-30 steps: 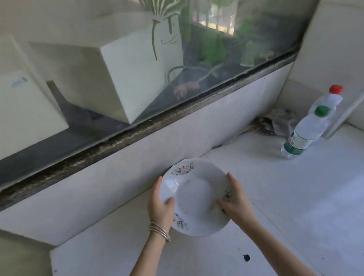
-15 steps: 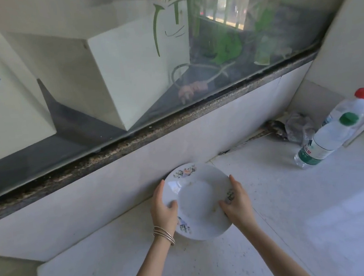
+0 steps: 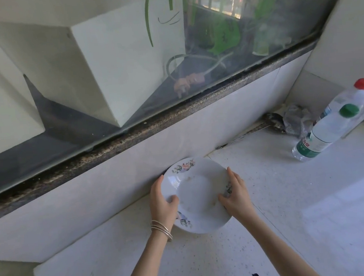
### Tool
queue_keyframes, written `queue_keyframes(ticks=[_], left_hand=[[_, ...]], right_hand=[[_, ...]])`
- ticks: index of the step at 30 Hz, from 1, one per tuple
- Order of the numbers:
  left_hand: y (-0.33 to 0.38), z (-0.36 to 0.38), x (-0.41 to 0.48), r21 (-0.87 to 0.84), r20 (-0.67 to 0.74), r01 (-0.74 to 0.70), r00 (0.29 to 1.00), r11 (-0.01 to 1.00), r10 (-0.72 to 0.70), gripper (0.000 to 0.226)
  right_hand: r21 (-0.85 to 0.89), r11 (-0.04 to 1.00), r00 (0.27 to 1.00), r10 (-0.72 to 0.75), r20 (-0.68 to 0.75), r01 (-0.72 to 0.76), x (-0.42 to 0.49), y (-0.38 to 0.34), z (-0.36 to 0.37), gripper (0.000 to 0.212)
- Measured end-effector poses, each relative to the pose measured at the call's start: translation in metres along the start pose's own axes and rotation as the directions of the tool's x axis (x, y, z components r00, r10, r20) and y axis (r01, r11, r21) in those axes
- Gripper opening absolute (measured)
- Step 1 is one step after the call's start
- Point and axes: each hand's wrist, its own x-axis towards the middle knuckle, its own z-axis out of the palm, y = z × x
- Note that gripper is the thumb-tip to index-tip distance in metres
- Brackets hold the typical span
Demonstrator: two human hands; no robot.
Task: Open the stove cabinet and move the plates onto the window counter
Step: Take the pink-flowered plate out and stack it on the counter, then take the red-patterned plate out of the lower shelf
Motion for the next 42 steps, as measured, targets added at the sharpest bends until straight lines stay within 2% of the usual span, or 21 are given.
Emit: queue_keyframes(ticks=[5, 11, 14, 19, 23, 26, 29, 34, 38, 42], left_hand=[[0.009, -0.026, -0.002, 0.139, 0.111, -0.121, 0.988, 0.983, 0.106, 0.054], [0.024, -0.058, -0.021, 0.335, 0.294, -0.421, 0.897, 0.843, 0.331, 0.046], [0.033, -0.070, -0.044, 0.305, 0.367, -0.537, 0.828, 0.786, 0.423, 0.046], [0.028, -0.084, -0.105, 0.137, 0.518, -0.711, 0.645, 0.690, 0.562, 0.047], [0.013, -0.100, -0.164, 0.064, 0.710, -0.814, 0.443, 0.577, 0.547, 0.049], [0.011, -0.114, -0.209, -0.045, 0.805, -0.899, 0.225, 0.435, 0.549, 0.048], [0.013, -0.124, -0.250, -0.195, 0.839, -0.939, -0.009, 0.284, 0.544, 0.049], [0.012, -0.120, -0.314, -0.385, 0.826, -0.921, -0.318, 0.054, 0.466, 0.055], [0.012, -0.120, -0.380, -0.556, 0.744, -0.827, -0.541, -0.086, 0.392, 0.058], [0.004, -0.128, -0.448, -0.693, 0.631, -0.698, -0.707, -0.179, 0.320, 0.060]], right_hand=[[-0.078, 0.995, 0.997, -0.067, -0.024, 0.065, -0.008, -0.004, -0.011, 0.070], [-0.146, 0.975, 0.969, -0.191, -0.157, 0.169, -0.058, -0.024, -0.037, 0.058], [-0.188, 0.970, 0.951, -0.195, -0.242, 0.151, -0.111, -0.030, -0.042, 0.056], [-0.219, 0.975, 0.913, -0.050, -0.405, -0.044, -0.236, -0.019, -0.020, 0.053], [-0.283, 0.915, 0.827, 0.090, -0.555, -0.289, -0.350, -0.010, 0.016, 0.052], [-0.287, 0.842, 0.723, 0.164, -0.671, -0.457, -0.430, -0.004, 0.049, 0.050], [-0.278, 0.752, 0.636, 0.234, -0.735, -0.598, -0.502, 0.000, 0.080, 0.052], [-0.196, 0.577, 0.473, 0.378, -0.796, -0.793, -0.601, -0.006, 0.121, 0.056], [-0.056, 0.419, 0.280, 0.496, -0.822, -0.906, -0.676, -0.018, 0.155, 0.057], [0.125, 0.280, 0.063, 0.578, -0.814, -0.952, -0.742, -0.033, 0.188, 0.057]])
